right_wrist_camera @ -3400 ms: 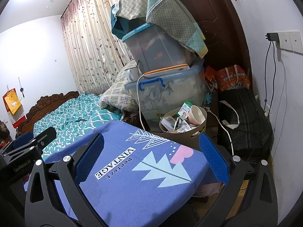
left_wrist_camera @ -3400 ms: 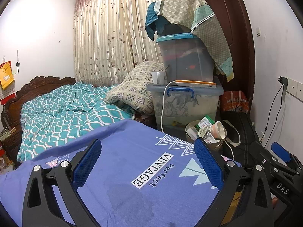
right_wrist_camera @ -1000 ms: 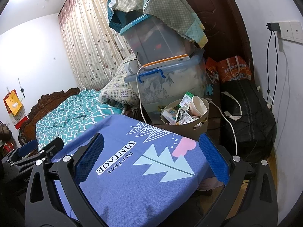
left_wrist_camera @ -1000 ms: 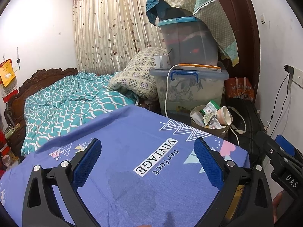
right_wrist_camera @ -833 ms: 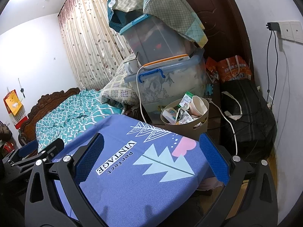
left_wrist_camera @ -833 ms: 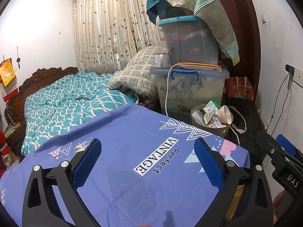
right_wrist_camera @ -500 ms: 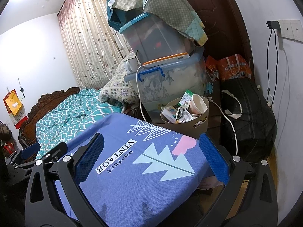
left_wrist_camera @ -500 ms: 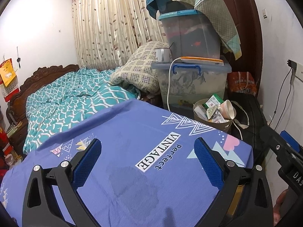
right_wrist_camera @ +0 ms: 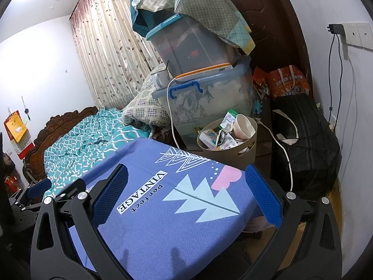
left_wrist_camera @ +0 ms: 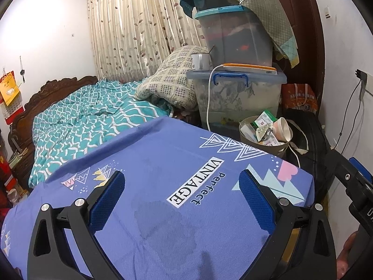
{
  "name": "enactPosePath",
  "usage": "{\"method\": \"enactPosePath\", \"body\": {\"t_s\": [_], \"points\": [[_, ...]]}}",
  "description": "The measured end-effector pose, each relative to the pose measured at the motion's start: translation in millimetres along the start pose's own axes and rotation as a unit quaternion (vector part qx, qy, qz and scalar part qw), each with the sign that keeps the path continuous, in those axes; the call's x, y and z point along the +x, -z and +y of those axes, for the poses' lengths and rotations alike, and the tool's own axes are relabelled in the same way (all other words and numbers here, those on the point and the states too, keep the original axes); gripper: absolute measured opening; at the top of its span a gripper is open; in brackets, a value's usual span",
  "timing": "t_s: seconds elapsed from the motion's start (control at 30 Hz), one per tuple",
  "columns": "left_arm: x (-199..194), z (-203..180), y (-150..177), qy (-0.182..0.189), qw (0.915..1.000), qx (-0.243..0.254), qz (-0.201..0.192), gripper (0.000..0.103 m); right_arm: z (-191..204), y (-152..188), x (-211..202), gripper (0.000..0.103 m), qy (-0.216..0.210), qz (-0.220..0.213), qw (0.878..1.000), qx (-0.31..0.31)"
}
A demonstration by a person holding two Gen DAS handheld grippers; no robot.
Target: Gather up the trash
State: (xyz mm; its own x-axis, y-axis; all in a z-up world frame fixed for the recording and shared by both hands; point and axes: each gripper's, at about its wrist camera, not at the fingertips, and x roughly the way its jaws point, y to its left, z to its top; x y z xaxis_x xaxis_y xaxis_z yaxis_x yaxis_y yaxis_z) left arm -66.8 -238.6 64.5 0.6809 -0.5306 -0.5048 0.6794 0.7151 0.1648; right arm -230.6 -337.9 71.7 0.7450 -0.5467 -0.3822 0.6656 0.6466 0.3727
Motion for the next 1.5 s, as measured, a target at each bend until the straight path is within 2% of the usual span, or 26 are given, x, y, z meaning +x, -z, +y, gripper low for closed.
{"method": "enactPosePath", "body": {"t_s": [1.5], "points": [[8, -3, 15, 0.0, 0.9998, 0.013, 0.014, 0.095, -1, -2, 2, 0.099, -0.001, 0.001, 1.0, 0.0]]}}
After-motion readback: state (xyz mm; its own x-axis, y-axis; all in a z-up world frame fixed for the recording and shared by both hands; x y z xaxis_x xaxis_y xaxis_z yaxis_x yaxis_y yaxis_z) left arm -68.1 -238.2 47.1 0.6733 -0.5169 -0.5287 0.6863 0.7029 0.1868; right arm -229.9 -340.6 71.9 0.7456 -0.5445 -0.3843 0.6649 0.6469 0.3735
